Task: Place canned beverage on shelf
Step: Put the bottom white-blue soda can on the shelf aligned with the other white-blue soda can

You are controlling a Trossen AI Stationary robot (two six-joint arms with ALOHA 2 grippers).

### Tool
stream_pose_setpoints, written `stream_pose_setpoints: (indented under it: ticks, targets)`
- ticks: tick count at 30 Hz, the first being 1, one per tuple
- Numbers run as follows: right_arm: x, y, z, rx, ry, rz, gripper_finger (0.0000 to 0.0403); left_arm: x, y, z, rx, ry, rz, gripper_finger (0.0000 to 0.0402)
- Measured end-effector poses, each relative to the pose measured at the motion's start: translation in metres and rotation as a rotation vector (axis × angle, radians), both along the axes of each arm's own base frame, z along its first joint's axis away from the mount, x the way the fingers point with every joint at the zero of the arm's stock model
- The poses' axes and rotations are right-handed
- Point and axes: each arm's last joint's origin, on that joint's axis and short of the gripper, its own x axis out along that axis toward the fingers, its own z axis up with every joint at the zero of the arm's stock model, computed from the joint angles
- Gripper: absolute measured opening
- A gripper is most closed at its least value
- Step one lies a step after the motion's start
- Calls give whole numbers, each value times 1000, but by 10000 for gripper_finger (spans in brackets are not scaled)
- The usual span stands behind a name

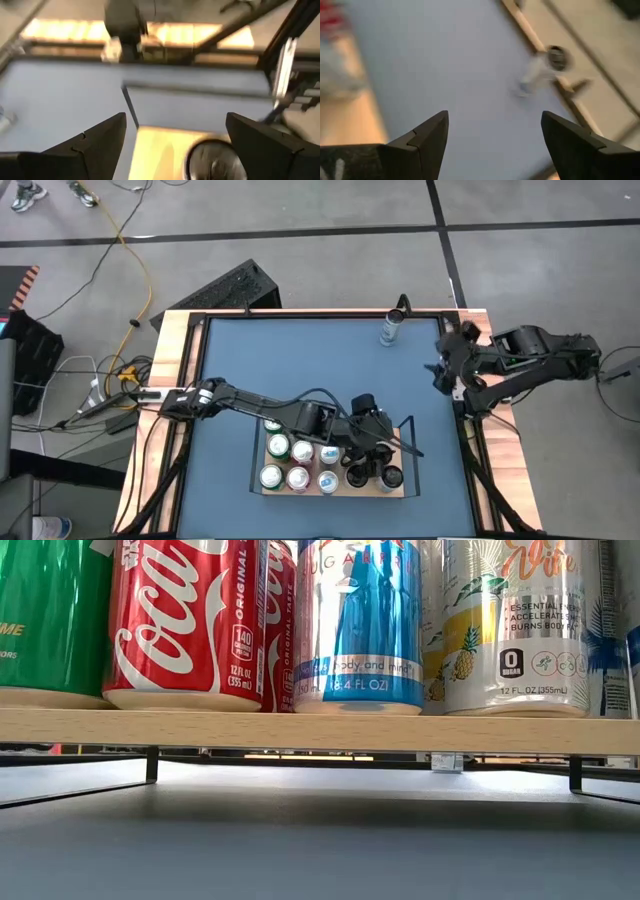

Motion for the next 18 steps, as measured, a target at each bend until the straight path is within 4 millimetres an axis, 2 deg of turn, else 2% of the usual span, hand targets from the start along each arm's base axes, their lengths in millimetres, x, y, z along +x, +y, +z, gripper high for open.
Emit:
stream_pose_setpoints:
  ticks: [5,10,13,18]
  targets:
    - [6,15,4,78,-70,144,301,-16,8,36,61,-81,33,329]
    - [22,36,6,110,-143,260,301,-53,20,86,210,-139,187,329]
    - [39,57,0,106,-120,338,301,-78,27,115,267,-193,306,330]
    - [63,94,-20,64,-22,458,301,-114,32,148,290,-250,416,330]
